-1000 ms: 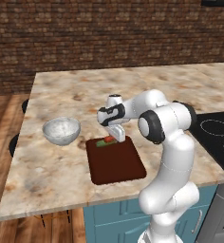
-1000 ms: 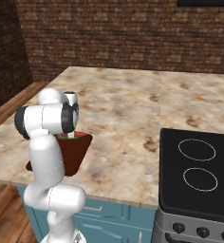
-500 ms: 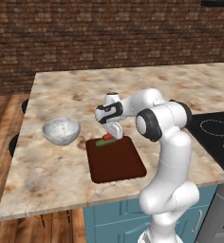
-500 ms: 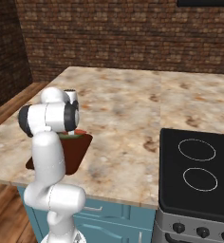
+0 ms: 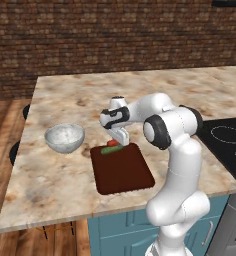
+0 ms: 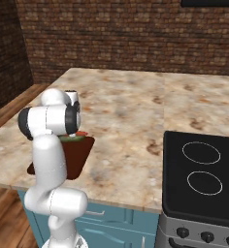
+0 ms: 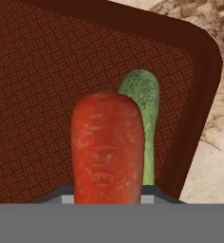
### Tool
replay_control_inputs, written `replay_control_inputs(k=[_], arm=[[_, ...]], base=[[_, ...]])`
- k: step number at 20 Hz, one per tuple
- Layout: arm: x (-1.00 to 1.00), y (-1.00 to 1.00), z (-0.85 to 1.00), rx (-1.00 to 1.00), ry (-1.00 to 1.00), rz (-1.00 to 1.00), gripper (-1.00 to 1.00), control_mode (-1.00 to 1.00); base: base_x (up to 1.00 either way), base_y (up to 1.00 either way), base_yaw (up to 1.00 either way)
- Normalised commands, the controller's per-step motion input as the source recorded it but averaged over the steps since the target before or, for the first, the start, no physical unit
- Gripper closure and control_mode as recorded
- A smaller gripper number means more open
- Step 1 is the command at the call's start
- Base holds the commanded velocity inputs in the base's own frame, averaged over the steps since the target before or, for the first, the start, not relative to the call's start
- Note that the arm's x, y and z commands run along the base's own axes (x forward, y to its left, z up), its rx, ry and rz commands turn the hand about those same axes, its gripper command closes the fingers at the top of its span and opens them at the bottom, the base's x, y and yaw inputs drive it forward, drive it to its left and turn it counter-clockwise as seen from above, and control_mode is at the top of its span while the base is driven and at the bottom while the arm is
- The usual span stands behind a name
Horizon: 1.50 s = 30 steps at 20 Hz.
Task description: Place the two vegetables and bowl onto the tray for setting up a vegetable dip station.
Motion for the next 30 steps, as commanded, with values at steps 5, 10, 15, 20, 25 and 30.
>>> replay_control_inputs(k=[5, 10, 15, 20, 25, 30], arm=[[-0.38, 0.0, 0.0, 0.0, 0.0, 0.0, 1.0, -1.0], [-0.24, 0.0, 0.0, 0.0, 0.0, 0.0, 1.0, -1.0], [0.02, 0.0, -0.15, 0.0, 0.0, 0.0, 1.0, -1.0], [0.03, 0.0, -0.19, 0.0, 0.0, 0.0, 1.0, -1.0], [0.01, 0.0, 0.0, 0.0, 0.0, 0.0, 1.0, -1.0], [0.0, 0.0, 0.0, 0.0, 0.0, 0.0, -1.0, -1.0]], base=[[0.0, 0.0, 0.0], [0.0, 0.0, 0.0], [0.0, 0.0, 0.0], [0.0, 0.0, 0.0], [0.0, 0.0, 0.0], [0.0, 0.0, 0.0]])
